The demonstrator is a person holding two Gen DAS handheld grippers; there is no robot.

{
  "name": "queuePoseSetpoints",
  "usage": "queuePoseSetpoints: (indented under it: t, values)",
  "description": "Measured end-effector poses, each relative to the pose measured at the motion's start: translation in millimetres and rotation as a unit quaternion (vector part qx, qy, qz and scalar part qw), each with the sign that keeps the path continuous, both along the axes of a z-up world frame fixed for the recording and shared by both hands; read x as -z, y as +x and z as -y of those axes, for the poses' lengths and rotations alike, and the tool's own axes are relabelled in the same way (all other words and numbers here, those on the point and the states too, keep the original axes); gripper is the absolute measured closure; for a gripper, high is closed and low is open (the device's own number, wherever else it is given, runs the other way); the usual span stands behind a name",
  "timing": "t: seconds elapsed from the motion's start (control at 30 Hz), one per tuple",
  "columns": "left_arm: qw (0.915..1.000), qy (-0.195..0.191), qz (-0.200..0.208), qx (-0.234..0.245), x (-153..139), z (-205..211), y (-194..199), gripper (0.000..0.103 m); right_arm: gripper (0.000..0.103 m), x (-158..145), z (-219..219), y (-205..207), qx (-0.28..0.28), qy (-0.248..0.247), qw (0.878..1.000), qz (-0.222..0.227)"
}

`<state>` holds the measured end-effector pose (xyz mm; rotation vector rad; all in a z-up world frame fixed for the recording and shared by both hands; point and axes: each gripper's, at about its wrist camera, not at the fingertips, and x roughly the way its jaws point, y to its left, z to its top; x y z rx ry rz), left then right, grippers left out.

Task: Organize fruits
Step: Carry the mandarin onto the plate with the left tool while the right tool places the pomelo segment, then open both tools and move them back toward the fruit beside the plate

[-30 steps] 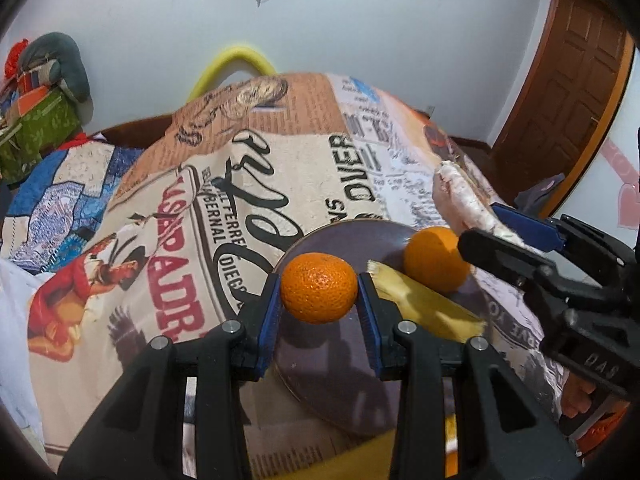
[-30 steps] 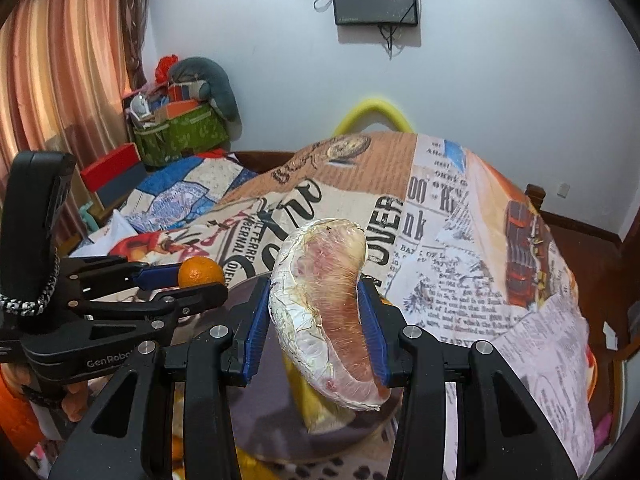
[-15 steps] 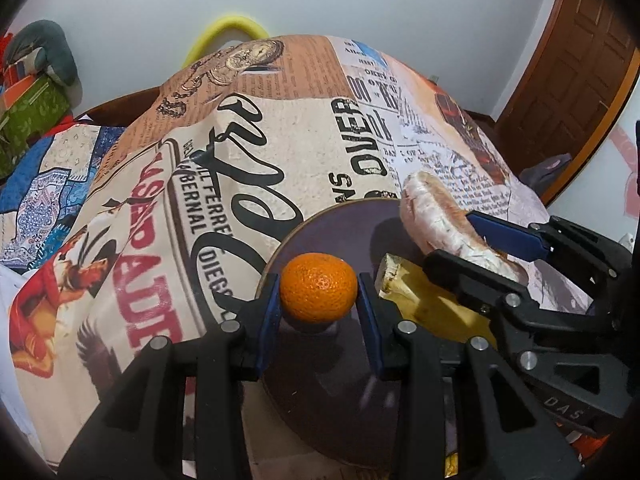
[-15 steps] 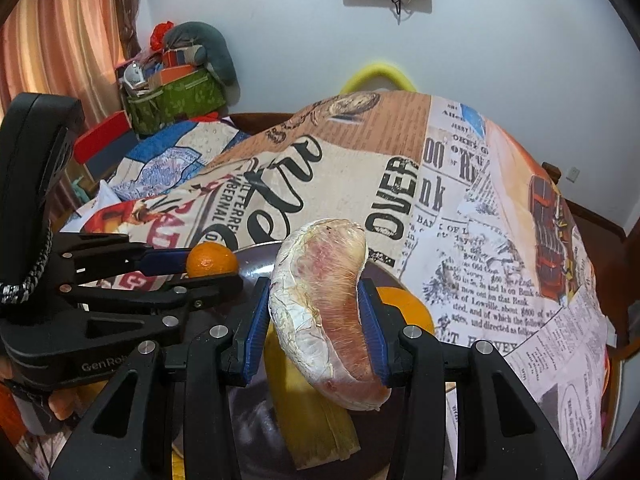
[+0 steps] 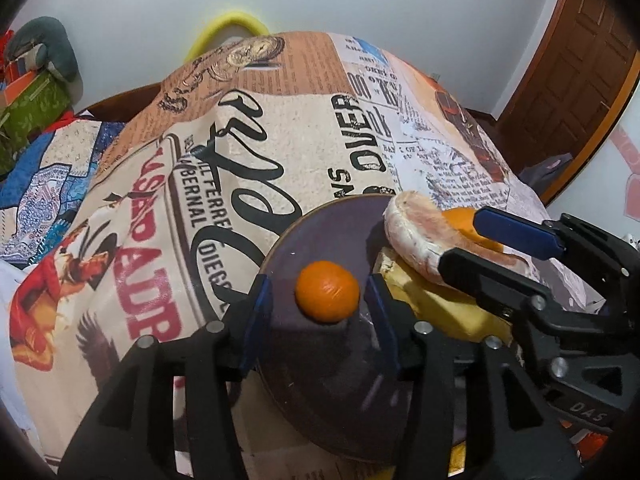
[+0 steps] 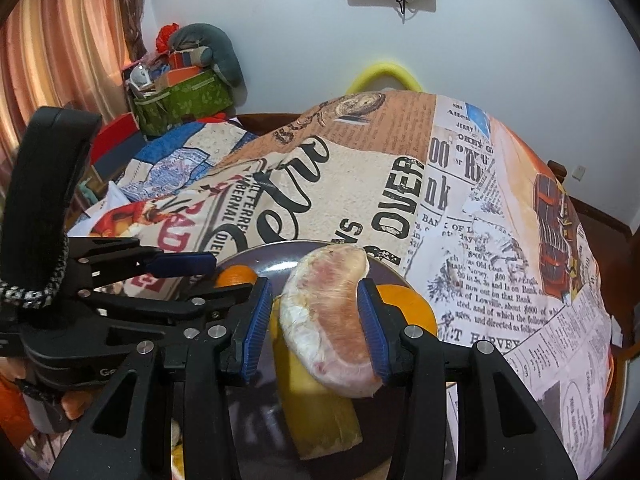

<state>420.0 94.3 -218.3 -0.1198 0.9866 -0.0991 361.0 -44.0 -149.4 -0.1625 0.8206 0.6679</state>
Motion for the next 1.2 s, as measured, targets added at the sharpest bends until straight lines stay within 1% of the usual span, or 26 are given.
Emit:
queuePoseSetpoints:
  t: [0.23, 0.43, 0.57, 0.73, 0.9, 1.0, 1.03, 1.07, 1.13, 1.2]
  values:
    - [0.9996, 0.011, 0.024, -0.004, -22, -2, -23, 0.054, 0.062, -20, 10, -21, -0.001, 0.007, 1.000, 0.024]
    - [0.9989, 0.018, 0.043, -0.007, -47, -10, -59, 0.054, 0.062, -37, 24, -43, 0.004, 0.024, 0.999, 0.032]
    - [0.9990, 0.016, 0.043, -0.005, -55, -14, -84, 0.054, 0.062, -45, 32, -62, 0.010, 0.026, 0.999, 0.041]
    - [0.9990, 0.026, 0.036, -0.002, -54, -16, -112, 0.054, 0.062, -49, 41, -86, 0.014, 0.026, 0.999, 0.043]
    - [0.9989, 0.032, 0.035, 0.006, -53, -12, -143, 0.054, 0.062, -42, 49, -108, 0.016, 0.022, 0.999, 0.030]
    - [0.9987, 0.036, 0.034, 0.008, -50, -11, -160, 0.047, 0.062, -34, 52, -123, 0.016, 0.020, 1.000, 0.015]
    - [0.9986, 0.039, 0.035, 0.008, -48, -11, -165, 0.046, 0.060, -32, 53, -128, 0.015, 0.020, 1.000, 0.012]
    - [0.9986, 0.041, 0.033, 0.005, -45, -11, -171, 0.045, 0.056, -27, 53, -133, 0.013, 0.019, 1.000, 0.009]
    - [0.9991, 0.035, 0.026, 0.003, -39, -14, -176, 0.044, 0.052, -21, 53, -141, 0.013, 0.017, 1.000, 0.004]
    - [0.9996, 0.025, 0.015, 0.000, -31, -18, -181, 0.044, 0.052, -15, 53, -148, 0.012, 0.012, 1.000, -0.003]
